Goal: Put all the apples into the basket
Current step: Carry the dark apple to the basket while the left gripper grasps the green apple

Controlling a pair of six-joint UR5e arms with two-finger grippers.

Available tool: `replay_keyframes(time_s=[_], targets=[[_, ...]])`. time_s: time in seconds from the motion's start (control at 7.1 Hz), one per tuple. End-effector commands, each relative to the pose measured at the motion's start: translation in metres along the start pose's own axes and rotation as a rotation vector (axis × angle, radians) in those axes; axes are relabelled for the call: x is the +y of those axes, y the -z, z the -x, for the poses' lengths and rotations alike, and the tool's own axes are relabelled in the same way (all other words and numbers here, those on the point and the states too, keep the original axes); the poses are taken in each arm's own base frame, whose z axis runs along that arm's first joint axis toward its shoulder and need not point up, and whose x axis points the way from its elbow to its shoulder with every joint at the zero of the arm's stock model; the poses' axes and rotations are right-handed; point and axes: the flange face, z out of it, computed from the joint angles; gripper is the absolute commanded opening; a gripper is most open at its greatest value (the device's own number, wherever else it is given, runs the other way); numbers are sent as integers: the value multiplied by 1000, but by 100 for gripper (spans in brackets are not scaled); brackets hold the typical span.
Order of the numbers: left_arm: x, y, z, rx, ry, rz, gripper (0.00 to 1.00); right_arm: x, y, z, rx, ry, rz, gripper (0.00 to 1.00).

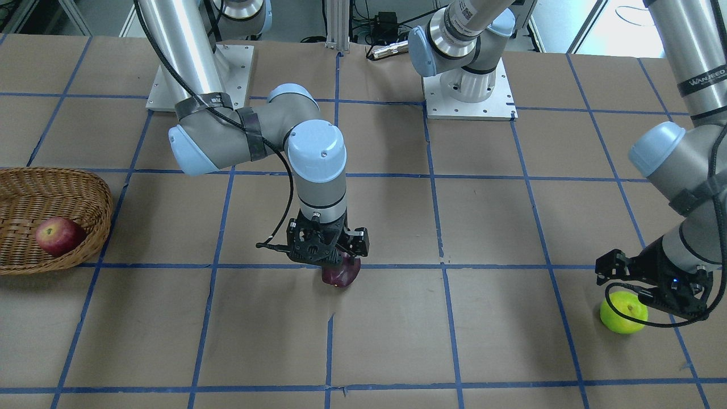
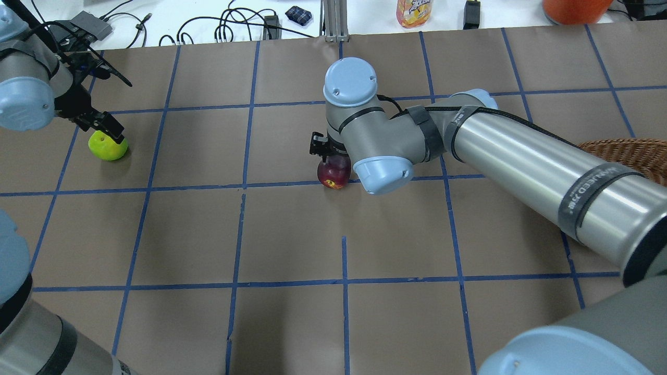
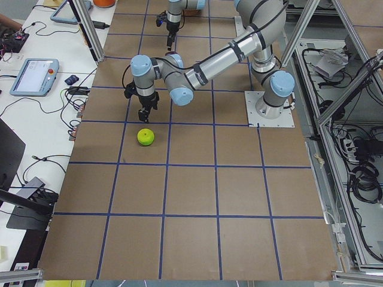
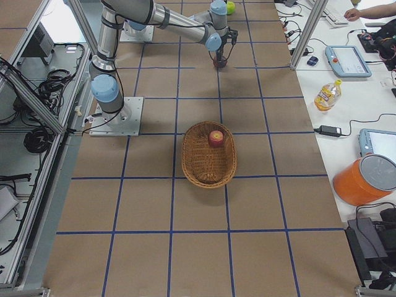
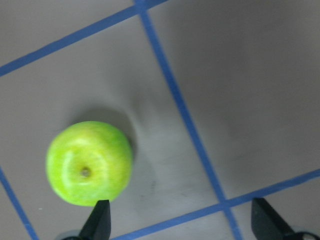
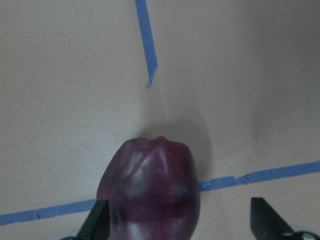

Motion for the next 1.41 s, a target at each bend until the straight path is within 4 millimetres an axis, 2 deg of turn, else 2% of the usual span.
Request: replay_keyframes(time_s=[0.0, 0.14, 0.28, 0.42, 0.56, 0.7, 0.85, 0.99, 1.13, 1.27], targets=[[-6, -26, 17, 20, -9, 13, 100, 7, -30, 7, 7, 3, 44, 100], [-10, -29, 21, 12, -10, 8, 100, 6, -45, 7, 14, 11, 55, 98], [-13, -36, 30, 2, -3, 6, 100, 6, -46, 8, 13, 12, 53, 77], [-7, -46, 45, 11, 18, 6, 100, 3, -42, 8, 9, 37, 46, 52], [-2, -58, 57, 11, 36, 3, 100, -11, -27, 6, 4, 51, 26, 33], [-2, -68, 58, 22, 40, 10, 100, -23, -3, -5, 15, 34, 40, 32], [-3, -80, 57, 38, 43, 17, 100, -40, 39, -43, 43, -22, 78, 33], [-4, -82, 56, 49, 49, 9, 96, -59, 88, -111, 80, -73, 124, 33], [-4, -82, 57, 55, 42, 1, 55, -73, 125, -184, 90, -13, 153, 33], [-4, -74, 58, 42, 44, -5, 31, -88, 144, -256, 76, 80, 146, 32]])
